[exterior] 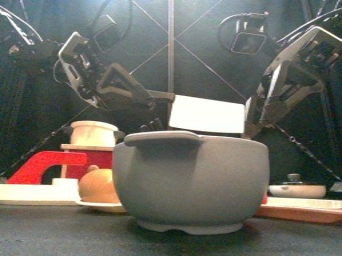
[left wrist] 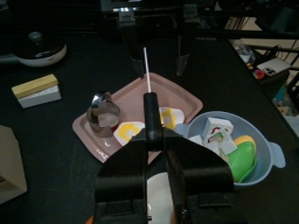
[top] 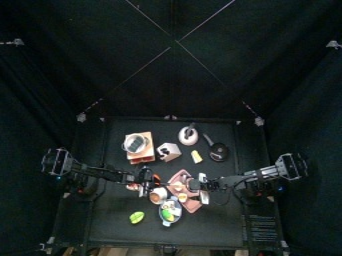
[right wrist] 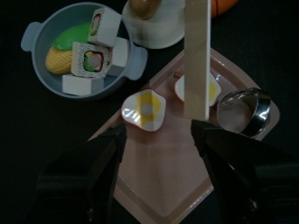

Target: Put cleaver back in holder

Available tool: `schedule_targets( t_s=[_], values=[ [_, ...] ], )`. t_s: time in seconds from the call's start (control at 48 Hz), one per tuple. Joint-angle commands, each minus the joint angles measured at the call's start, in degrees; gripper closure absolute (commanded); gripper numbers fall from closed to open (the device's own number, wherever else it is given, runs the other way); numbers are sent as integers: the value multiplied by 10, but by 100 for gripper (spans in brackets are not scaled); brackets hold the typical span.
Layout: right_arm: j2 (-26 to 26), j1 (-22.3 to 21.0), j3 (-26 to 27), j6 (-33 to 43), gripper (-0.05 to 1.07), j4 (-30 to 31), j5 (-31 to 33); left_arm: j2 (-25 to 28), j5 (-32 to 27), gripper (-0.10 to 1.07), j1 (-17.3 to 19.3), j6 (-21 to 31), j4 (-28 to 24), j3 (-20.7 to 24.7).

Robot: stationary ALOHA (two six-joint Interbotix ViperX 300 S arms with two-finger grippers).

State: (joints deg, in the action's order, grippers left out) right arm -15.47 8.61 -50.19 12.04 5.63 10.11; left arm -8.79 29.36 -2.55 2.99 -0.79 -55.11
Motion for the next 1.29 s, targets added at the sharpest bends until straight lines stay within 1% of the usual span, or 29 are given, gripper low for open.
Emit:
schedule_targets(
  t_s=[0.0,0.062,0.208,0.354,0.458,0.5,0.583,0.667,0.75,0.833,0.854,1.0,1.083,1.167,1.271],
  values=[
    [-14,-3,18,-1,11,9,-3,-36,-25,55,-1,0,7,4],
    [-17,-4,25,-1,11,22,-4,-65,-64,55,-1,-1,16,5],
    [-22,-19,36,1,11,33,-5,-155,-200,55,4,0,30,20],
    [-35,-54,44,1,11,23,-26,-244,-323,55,11,0,29,33],
    [-45,-81,43,1,11,19,-58,-297,-384,55,47,2,31,43],
    [-48,-95,42,1,11,15,-81,-317,-413,55,69,2,31,52],
    [-50,-119,42,0,11,6,-115,-338,-458,55,109,3,31,70],
    [-47,-142,44,1,14,1,-141,-342,-519,55,160,4,31,100],
    [-38,-163,48,3,19,-3,-156,-333,-570,55,200,4,29,124],
    [-23,-180,54,1,29,-15,-164,-323,-601,55,225,2,25,143],
    [-18,-185,56,0,33,-18,-167,-318,-607,55,230,2,23,149],
    [11,-213,73,0,52,-21,-171,-303,-636,55,235,3,7,170],
    [25,-237,84,1,61,-25,-171,-287,-650,55,237,2,-10,177],
    [36,-257,90,1,65,-35,-180,-273,-651,55,243,1,-27,178],
    [49,-277,91,0,65,-44,-194,-259,-651,55,244,2,-36,178]
  ],
)
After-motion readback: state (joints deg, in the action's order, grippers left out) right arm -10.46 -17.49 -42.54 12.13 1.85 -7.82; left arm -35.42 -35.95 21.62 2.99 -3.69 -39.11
